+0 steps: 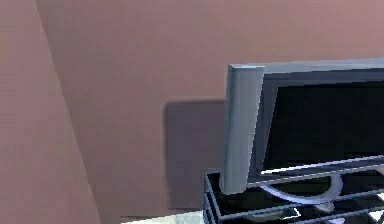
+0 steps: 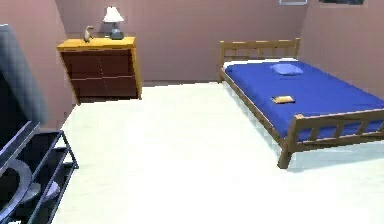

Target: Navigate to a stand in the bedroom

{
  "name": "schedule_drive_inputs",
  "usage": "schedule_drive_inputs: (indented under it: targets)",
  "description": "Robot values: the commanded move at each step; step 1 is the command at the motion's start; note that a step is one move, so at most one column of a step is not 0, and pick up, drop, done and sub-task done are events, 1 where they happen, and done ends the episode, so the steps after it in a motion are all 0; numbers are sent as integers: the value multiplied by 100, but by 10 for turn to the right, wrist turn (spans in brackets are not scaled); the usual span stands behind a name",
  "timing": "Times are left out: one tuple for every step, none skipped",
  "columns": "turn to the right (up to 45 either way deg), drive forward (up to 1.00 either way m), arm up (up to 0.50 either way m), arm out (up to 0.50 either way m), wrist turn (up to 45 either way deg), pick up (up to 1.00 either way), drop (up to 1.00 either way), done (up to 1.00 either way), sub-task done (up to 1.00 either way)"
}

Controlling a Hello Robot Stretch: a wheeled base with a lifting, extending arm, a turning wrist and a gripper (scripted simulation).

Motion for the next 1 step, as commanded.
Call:
schedule_drive_inputs:
  targets:
    - [330, 0, 0, 0, 0, 0, 0, 0, 0]
